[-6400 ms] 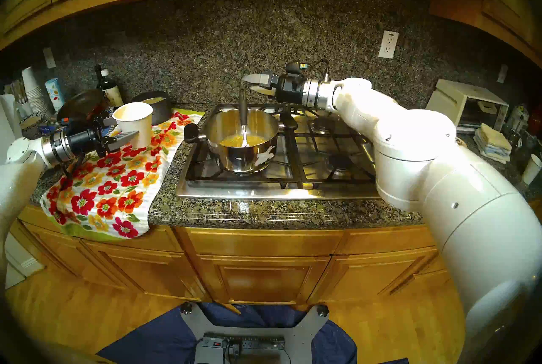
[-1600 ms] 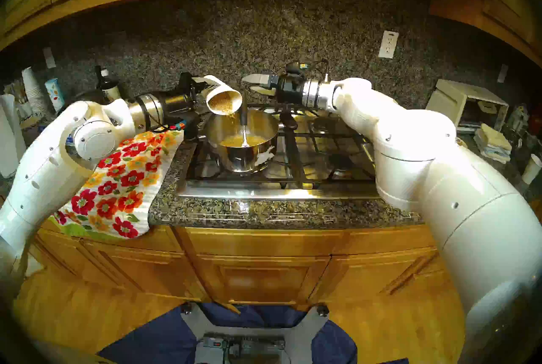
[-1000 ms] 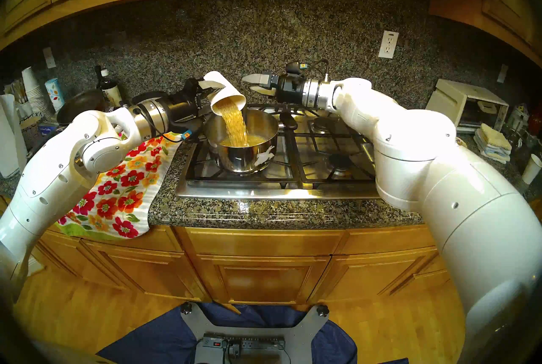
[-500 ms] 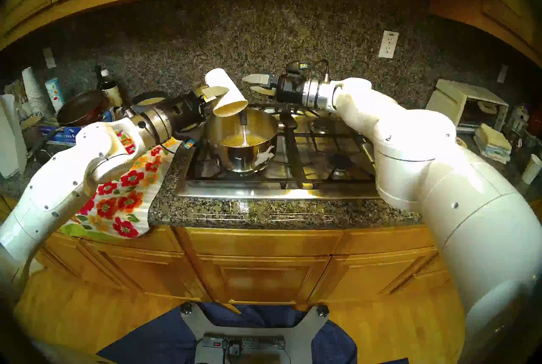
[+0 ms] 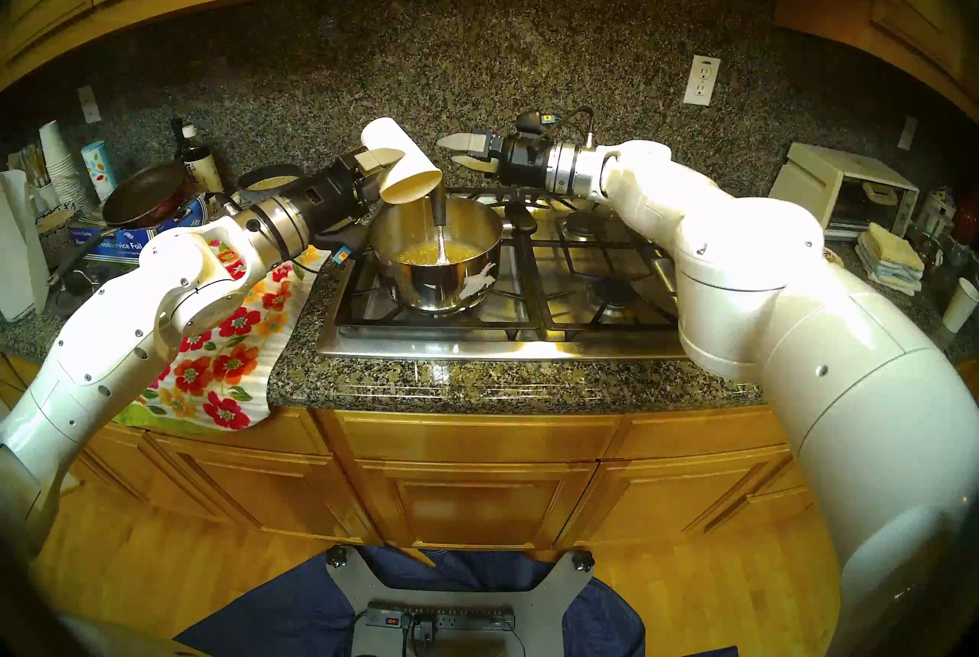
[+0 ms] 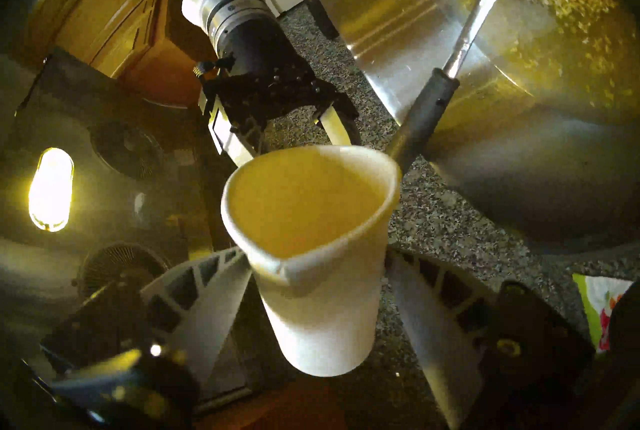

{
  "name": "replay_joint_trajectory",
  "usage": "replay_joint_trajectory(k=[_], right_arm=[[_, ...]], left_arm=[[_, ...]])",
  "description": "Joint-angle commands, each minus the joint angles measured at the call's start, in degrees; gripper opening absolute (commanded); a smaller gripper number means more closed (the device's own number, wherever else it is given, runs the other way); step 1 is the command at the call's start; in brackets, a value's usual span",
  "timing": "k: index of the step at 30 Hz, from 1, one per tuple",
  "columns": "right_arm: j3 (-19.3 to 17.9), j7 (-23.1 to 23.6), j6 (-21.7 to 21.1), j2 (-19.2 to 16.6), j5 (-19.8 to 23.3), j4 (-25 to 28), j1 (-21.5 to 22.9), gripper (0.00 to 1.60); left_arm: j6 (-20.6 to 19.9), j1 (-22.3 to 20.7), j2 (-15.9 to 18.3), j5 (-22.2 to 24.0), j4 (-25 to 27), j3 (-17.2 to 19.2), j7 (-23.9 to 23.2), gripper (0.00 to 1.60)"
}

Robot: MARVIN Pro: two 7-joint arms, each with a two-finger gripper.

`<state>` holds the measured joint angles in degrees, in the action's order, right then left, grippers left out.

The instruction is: Pour oats into pot and stir with a spoon

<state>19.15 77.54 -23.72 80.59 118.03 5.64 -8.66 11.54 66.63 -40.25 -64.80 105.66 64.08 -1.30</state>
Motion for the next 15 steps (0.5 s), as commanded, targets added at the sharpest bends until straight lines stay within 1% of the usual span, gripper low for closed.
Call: replay_joint_trajectory(k=[1, 2, 3, 4, 5, 6, 7, 9, 11, 15], right_arm=[[-0.6, 0.2, 0.0, -0.1, 0.5, 0.1, 2.3, 1.6], [-0.6, 0.2, 0.0, -0.1, 0.5, 0.1, 2.3, 1.6], [-0.6, 0.2, 0.0, -0.1, 0.5, 0.1, 2.3, 1.6], [-0.6, 0.2, 0.1, -0.1, 0.5, 0.1, 2.3, 1.6], [-0.6, 0.2, 0.1, -0.1, 0.5, 0.1, 2.3, 1.6], [-0.6, 0.2, 0.1, -0.1, 0.4, 0.1, 2.3, 1.6], [-0.6, 0.2, 0.1, -0.1, 0.4, 0.1, 2.3, 1.6], [-0.6, 0.2, 0.1, -0.1, 0.4, 0.1, 2.3, 1.6], [-0.6, 0.2, 0.1, -0.1, 0.4, 0.1, 2.3, 1.6], [-0.6, 0.2, 0.1, -0.1, 0.4, 0.1, 2.3, 1.6]], left_arm=[[-0.1, -0.4, -0.1, 10.7, 2.2, 4.4, -6.1, 1.11], [-0.5, -0.1, 0.2, 13.4, 2.5, 5.5, -8.0, 1.1], [-0.5, -0.1, 0.2, 13.4, 2.5, 5.5, -8.0, 1.1], [-0.7, 0.2, 0.4, 17.0, 2.7, 6.7, -10.3, 1.11], [-0.8, 0.3, 0.6, 18.1, 2.9, 7.3, -11.4, 1.11], [-1.1, 0.5, 0.5, 21.0, 2.9, 8.1, -13.1, 1.11], [-1.1, 0.5, 0.5, 21.0, 2.9, 8.1, -13.1, 1.11], [-1.5, 0.7, 0.8, 23.6, 3.0, 9.1, -14.9, 1.1], [-2.1, 1.0, 0.8, 27.8, 3.1, 10.4, -17.3, 1.11], [-2.8, 1.8, 2.0, 33.3, 3.4, 12.8, -20.8, 1.08]])
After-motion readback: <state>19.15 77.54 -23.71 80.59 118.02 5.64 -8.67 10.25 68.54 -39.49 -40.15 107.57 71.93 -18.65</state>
